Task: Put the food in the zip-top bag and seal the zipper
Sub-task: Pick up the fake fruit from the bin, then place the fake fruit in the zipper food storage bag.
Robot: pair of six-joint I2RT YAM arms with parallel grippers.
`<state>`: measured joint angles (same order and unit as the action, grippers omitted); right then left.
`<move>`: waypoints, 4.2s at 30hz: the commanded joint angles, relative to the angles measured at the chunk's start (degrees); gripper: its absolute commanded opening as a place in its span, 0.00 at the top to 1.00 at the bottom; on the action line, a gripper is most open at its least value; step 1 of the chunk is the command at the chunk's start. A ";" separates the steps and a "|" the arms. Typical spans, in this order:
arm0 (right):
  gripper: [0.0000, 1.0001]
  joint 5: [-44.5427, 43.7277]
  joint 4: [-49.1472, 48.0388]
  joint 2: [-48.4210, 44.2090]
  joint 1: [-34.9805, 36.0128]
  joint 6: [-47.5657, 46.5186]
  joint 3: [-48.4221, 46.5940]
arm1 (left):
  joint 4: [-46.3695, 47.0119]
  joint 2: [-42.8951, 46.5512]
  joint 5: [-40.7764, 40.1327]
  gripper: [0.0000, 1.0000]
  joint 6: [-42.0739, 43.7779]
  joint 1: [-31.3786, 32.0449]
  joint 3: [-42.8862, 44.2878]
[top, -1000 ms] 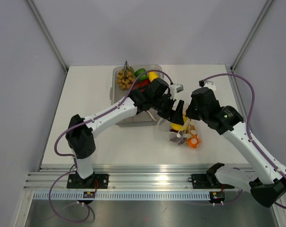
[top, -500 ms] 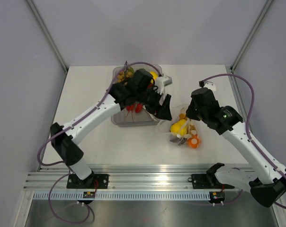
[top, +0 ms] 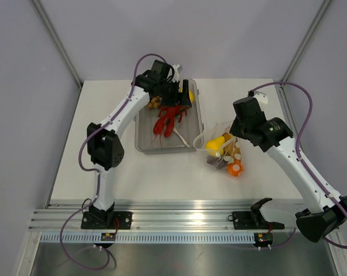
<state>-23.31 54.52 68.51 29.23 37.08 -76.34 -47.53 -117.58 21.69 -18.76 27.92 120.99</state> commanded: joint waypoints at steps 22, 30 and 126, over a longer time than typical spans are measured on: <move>1.00 0.46 -2.05 -3.21 -1.11 -3.42 -1.63 | 22.74 -26.99 -7.27 0.21 -23.42 -4.81 17.16; 1.00 1.60 -2.58 -2.51 -1.20 -3.42 -0.57 | 24.50 -29.90 -9.56 0.24 -24.74 -4.81 18.31; 1.00 12.68 -5.30 -11.82 -1.11 -4.04 6.64 | 23.36 7.98 25.59 1.00 -6.98 19.98 -21.06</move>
<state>-12.27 51.00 58.46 28.27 32.82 -69.45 -27.49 -108.88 42.92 -25.32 47.48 96.55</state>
